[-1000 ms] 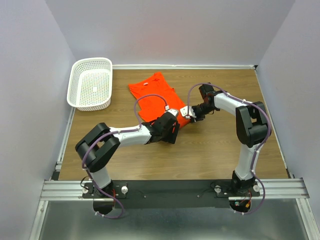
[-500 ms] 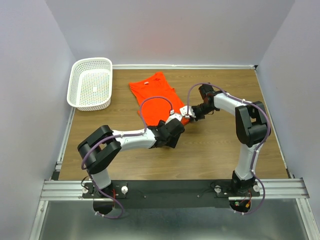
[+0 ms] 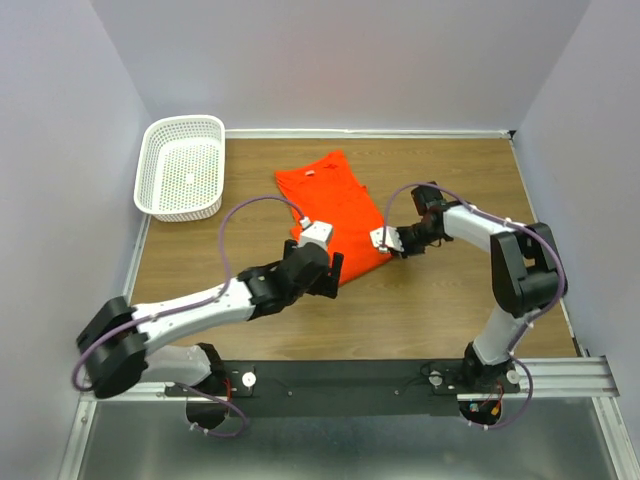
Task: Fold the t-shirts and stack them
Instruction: Fold the tshirt
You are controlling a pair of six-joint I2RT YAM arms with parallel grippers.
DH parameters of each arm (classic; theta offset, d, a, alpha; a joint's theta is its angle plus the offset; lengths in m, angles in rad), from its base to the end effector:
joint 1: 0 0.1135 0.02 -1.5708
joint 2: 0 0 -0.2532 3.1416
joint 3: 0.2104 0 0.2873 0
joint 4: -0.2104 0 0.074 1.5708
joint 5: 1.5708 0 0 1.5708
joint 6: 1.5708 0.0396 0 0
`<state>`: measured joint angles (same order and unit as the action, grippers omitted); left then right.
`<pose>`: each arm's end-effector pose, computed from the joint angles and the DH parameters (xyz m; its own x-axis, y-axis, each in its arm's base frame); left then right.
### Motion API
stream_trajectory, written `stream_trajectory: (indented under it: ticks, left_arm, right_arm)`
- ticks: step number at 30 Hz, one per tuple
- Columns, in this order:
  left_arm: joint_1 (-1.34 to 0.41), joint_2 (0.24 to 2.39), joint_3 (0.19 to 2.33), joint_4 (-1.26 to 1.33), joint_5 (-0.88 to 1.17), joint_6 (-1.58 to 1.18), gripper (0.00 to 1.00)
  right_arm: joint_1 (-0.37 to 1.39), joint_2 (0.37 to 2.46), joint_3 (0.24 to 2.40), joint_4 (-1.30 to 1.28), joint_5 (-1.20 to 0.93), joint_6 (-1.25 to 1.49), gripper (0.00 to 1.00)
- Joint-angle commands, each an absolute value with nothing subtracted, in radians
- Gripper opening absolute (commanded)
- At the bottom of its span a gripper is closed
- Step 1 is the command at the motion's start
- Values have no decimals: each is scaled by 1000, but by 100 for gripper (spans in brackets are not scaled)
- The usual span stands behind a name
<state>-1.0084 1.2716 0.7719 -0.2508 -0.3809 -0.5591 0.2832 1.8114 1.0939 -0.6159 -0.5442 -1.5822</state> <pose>0.1733 -0.2474 0.1979 -0.6479 0.1046 -0.7545 0.3500 0.9206 -0.1730 0.3369 0.1194 0.1150 0.3666 -0.7843 -0.5005 -0.9291 -0.2805 -0.2409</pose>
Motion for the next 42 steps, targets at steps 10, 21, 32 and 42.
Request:
stream_trajectory:
  ticks: [10, 21, 32, 42]
  left_arm:
    - [-974, 911, 704, -28, -199, -422, 98]
    - [-1207, 1131, 734, 2, -296, 620, 98]
    - [-1379, 1397, 569, 267, -308, 569, 81]
    - [-1350, 1506, 546, 368, -361, 611, 73]
  right_arm:
    - [224, 1309, 773, -772, -496, -1181, 61]
    - [-60, 1272, 761, -785, -887, -1565, 100]
    - [-46, 1305, 660, -910, -818, -1982, 88]
    - [43, 1377, 652, -721, -761, -1835, 84]
